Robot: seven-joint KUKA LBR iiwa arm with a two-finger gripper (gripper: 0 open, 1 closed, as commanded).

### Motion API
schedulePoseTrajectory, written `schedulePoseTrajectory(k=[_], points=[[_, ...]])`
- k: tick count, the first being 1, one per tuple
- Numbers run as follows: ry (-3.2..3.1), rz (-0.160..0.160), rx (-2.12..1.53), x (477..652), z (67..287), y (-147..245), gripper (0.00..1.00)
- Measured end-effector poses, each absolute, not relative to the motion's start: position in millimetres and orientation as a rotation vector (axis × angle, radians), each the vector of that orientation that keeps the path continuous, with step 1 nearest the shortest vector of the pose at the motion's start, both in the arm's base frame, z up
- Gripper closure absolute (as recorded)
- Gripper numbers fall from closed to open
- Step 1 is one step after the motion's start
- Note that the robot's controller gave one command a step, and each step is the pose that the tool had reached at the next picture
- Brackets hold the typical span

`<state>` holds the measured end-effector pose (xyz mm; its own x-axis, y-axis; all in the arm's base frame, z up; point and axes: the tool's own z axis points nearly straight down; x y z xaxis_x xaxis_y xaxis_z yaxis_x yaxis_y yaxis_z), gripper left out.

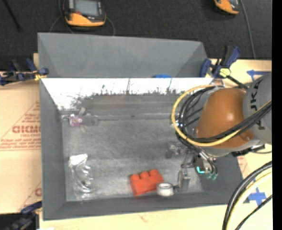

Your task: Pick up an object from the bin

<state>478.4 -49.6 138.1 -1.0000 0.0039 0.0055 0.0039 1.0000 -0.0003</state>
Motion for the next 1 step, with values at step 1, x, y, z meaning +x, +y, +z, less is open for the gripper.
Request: schedulePoseTrajectory(k=[1], points=[[-3.155, -0.002, 0.022, 476.9, 72.8, -2.4, 0.00]])
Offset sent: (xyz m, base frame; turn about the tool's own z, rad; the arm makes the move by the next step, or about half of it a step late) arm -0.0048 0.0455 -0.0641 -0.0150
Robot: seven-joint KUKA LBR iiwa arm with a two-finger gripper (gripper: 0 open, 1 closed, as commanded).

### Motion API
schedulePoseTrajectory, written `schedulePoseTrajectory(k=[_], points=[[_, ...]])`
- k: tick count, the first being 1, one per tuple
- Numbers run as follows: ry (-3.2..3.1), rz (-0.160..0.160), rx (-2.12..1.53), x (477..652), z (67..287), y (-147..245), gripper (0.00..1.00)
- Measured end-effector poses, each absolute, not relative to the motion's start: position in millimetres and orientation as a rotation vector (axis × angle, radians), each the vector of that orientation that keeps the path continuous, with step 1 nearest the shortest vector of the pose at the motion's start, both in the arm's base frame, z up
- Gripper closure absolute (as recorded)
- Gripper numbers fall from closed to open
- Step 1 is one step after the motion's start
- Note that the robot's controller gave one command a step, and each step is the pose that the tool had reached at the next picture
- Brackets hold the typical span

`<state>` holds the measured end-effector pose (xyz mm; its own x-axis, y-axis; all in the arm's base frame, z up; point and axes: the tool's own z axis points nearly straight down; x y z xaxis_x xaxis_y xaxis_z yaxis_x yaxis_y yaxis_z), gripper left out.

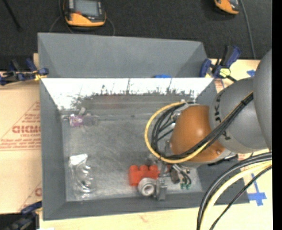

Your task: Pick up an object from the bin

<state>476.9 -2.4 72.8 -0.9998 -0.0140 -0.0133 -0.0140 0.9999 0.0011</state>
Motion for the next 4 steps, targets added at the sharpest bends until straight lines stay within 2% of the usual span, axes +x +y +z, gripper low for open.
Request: schedulePoseTrajectory(k=[1, 2, 3, 4], points=[[3.134, 0.000, -0.024, 475.3, 74.5, -4.5, 1.00], [3.132, -0.006, 0.076, 539.1, 73.5, -96.9, 1.00], [3.129, -0.004, 0.092, 529.9, 194.8, -99.1, 1.00], [3.129, -0.004, 0.026, 520.0, 287.9, -82.9, 1.00]])
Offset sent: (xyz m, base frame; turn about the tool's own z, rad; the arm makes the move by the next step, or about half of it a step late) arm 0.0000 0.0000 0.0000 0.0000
